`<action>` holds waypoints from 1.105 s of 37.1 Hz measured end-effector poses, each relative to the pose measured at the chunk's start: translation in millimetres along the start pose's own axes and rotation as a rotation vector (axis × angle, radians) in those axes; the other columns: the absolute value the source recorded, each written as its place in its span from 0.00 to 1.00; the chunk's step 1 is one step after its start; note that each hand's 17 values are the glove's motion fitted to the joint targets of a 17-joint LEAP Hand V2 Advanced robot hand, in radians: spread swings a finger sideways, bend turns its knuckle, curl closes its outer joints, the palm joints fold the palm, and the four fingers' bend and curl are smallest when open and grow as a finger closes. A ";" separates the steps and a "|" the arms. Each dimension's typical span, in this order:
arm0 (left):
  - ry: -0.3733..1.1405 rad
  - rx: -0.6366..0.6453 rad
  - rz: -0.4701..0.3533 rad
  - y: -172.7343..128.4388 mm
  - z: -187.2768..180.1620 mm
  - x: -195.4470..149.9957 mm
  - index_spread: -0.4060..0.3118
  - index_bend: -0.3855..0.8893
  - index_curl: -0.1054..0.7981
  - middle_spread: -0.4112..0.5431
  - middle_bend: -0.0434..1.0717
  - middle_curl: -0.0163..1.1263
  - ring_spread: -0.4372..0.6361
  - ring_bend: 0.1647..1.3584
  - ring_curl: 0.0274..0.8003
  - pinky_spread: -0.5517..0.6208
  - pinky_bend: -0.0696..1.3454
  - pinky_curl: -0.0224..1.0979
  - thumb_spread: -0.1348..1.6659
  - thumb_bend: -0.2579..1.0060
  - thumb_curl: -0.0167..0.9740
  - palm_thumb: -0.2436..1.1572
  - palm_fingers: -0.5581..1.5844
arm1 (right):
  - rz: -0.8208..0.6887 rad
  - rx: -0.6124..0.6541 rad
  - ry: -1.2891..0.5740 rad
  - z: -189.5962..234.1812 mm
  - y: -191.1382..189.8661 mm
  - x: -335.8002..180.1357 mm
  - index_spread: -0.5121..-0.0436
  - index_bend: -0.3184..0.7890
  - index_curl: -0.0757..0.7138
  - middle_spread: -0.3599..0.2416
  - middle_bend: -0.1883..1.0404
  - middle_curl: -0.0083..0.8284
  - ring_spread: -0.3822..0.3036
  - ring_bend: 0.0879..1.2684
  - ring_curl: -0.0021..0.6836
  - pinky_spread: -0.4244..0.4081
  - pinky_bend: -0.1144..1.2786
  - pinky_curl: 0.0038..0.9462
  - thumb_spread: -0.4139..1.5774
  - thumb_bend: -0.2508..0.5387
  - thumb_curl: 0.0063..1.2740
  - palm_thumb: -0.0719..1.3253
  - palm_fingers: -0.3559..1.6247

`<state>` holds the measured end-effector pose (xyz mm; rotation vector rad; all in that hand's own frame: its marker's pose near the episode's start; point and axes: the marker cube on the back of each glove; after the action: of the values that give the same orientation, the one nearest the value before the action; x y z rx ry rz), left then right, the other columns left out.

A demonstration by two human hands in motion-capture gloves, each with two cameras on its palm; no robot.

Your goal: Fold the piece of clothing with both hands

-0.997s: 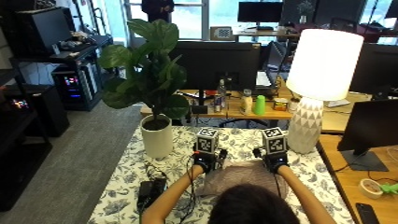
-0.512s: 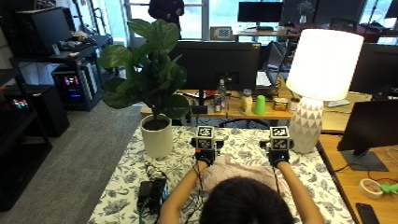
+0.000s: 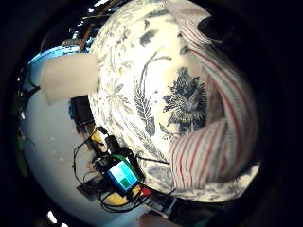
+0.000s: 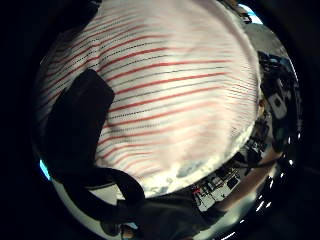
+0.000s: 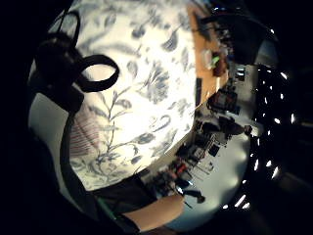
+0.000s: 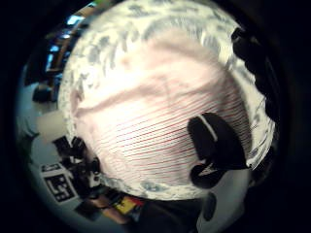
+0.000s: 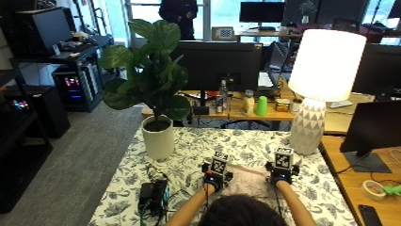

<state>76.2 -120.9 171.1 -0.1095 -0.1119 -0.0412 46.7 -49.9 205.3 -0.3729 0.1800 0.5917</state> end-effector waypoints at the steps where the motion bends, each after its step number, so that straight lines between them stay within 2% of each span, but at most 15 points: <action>1: -0.017 -0.036 -0.030 -0.6 6.7 -1.9 0.41 0.44 0.57 0.47 0.12 0.28 0.43 0.28 0.47 0.57 0.31 0.38 0.81 0.18 0.21 0.37 0.42 | 0.003 -0.044 -0.023 4.7 5.6 -3.3 0.55 0.30 0.40 0.40 0.29 0.50 0.33 0.35 0.59 0.37 0.50 0.42 0.80 0.25 0.25 0.71 0.69; 4: -0.011 -0.148 -0.062 -1.4 20.3 -4.5 0.45 0.37 0.54 0.52 0.12 0.26 0.49 0.31 0.47 0.63 0.35 0.39 0.82 0.17 0.19 0.31 0.36 | 0.038 -0.192 -0.025 19.4 10.7 -10.9 0.61 0.33 0.41 0.46 0.26 0.49 0.40 0.35 0.63 0.45 0.52 0.45 0.79 0.22 0.23 0.63 0.58; 5: -0.007 -0.158 -0.067 -3.4 22.3 -5.4 0.47 0.33 0.51 0.56 0.12 0.26 0.54 0.30 0.47 0.67 0.37 0.40 0.82 0.14 0.16 0.25 0.29 | 0.045 -0.210 -0.015 23.2 9.4 -12.9 0.62 0.31 0.39 0.49 0.27 0.48 0.42 0.36 0.64 0.47 0.53 0.46 0.79 0.22 0.23 0.61 0.56; 6: -0.007 -0.156 -0.078 -5.7 23.3 -6.8 0.48 0.34 0.51 0.58 0.14 0.26 0.56 0.31 0.49 0.68 0.39 0.41 0.83 0.15 0.15 0.24 0.28 | 0.041 -0.195 -0.008 25.8 6.9 -14.5 0.63 0.31 0.38 0.50 0.28 0.48 0.43 0.36 0.64 0.48 0.53 0.46 0.79 0.23 0.22 0.60 0.56; 12: -0.029 -0.115 -0.119 -11.8 20.9 -10.8 0.51 0.37 0.45 0.65 0.17 0.24 0.66 0.33 0.44 0.77 0.43 0.39 0.85 0.17 0.12 0.15 0.25 | -0.074 0.045 -0.054 25.7 -4.6 -24.5 0.69 0.28 0.31 0.51 0.35 0.50 0.42 0.40 0.61 0.51 0.54 0.43 0.79 0.28 0.21 0.57 0.58; 16: -0.030 -0.115 -0.147 -12.1 20.8 -12.3 0.52 0.38 0.43 0.68 0.18 0.23 0.70 0.35 0.43 0.78 0.44 0.38 0.85 0.18 0.11 0.14 0.24 | -0.068 0.103 -0.079 28.4 -1.6 -26.3 0.75 0.25 0.25 0.48 0.39 0.52 0.37 0.45 0.61 0.39 0.59 0.42 0.79 0.32 0.22 0.61 0.66; 20: -0.021 -0.160 -0.126 -6.9 18.9 -9.0 0.52 0.39 0.42 0.69 0.19 0.23 0.71 0.37 0.43 0.79 0.45 0.38 0.86 0.18 0.10 0.14 0.25 | -0.053 0.274 -0.132 25.5 -10.6 -30.2 0.75 0.33 0.26 0.43 0.44 0.55 0.31 0.47 0.63 0.24 0.58 0.41 0.78 0.39 0.25 0.71 0.76; 21: -0.028 -0.168 -0.125 -6.5 17.6 -8.4 0.52 0.39 0.42 0.69 0.19 0.23 0.71 0.37 0.43 0.79 0.45 0.38 0.86 0.18 0.10 0.14 0.25 | -0.046 0.282 -0.120 25.7 -10.8 -28.7 0.74 0.39 0.28 0.40 0.46 0.56 0.31 0.49 0.64 0.21 0.55 0.41 0.77 0.43 0.26 0.75 0.81; 25: -0.048 -0.171 -0.122 -8.9 10.5 -8.1 0.51 0.41 0.42 0.69 0.19 0.23 0.71 0.38 0.43 0.78 0.46 0.37 0.86 0.19 0.10 0.16 0.27 | -0.001 0.230 -0.037 27.1 -9.7 -17.1 0.70 0.43 0.34 0.37 0.47 0.58 0.28 0.52 0.67 0.15 0.53 0.42 0.74 0.45 0.27 0.81 0.85; 27: -0.018 -0.187 -0.081 -7.7 6.3 -8.0 0.51 0.42 0.42 0.68 0.19 0.23 0.70 0.39 0.43 0.77 0.46 0.37 0.86 0.20 0.10 0.17 0.28 | -0.033 0.236 -0.077 24.6 -12.0 -20.3 0.69 0.44 0.36 0.35 0.48 0.59 0.27 0.53 0.68 0.13 0.53 0.41 0.73 0.45 0.28 0.82 0.85; 30: 0.073 -0.227 0.054 -3.4 -2.0 -7.2 0.51 0.45 0.44 0.66 0.19 0.23 0.68 0.39 0.41 0.74 0.44 0.36 0.86 0.22 0.12 0.21 0.31 | -0.084 0.241 -0.162 18.4 -15.4 -26.5 0.67 0.45 0.39 0.34 0.48 0.59 0.26 0.53 0.68 0.11 0.52 0.41 0.72 0.44 0.28 0.84 0.85; 31: 0.090 -0.216 0.047 -2.9 -5.8 -9.5 0.50 0.45 0.44 0.66 0.19 0.23 0.67 0.39 0.41 0.74 0.44 0.36 0.86 0.22 0.13 0.22 0.31 | -0.092 0.227 -0.182 16.1 -14.9 -27.1 0.67 0.44 0.40 0.34 0.49 0.60 0.26 0.53 0.68 0.10 0.52 0.41 0.72 0.43 0.28 0.84 0.85; 34: 0.106 -0.158 -0.063 -1.2 -20.8 -21.9 0.50 0.44 0.45 0.66 0.19 0.24 0.66 0.38 0.41 0.72 0.44 0.36 0.85 0.23 0.14 0.25 0.32 | -0.097 0.140 -0.222 6.9 -7.1 -24.2 0.66 0.44 0.43 0.33 0.49 0.60 0.25 0.53 0.68 0.09 0.52 0.41 0.70 0.42 0.29 0.85 0.86; 36: 0.123 -0.128 -0.082 0.7 -32.3 -27.9 0.50 0.44 0.46 0.65 0.18 0.24 0.66 0.39 0.42 0.72 0.43 0.35 0.84 0.23 0.15 0.26 0.32 | -0.084 0.102 -0.234 0.2 -5.6 -20.9 0.66 0.44 0.44 0.33 0.49 0.60 0.24 0.53 0.68 0.09 0.52 0.41 0.70 0.41 0.29 0.86 0.86; 41: 0.140 -0.108 -0.078 14.8 -63.5 -43.0 0.50 0.44 0.47 0.65 0.18 0.24 0.65 0.38 0.41 0.71 0.43 0.35 0.83 0.22 0.16 0.27 0.32 | -0.106 0.106 -0.238 -1.2 -68.3 -28.6 0.65 0.44 0.48 0.32 0.50 0.60 0.24 0.53 0.68 0.08 0.51 0.40 0.68 0.39 0.29 0.88 0.86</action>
<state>41.1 -111.8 101.9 -0.2095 0.0260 -0.1328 62.5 -117.3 231.8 -0.2053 -0.0369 0.5152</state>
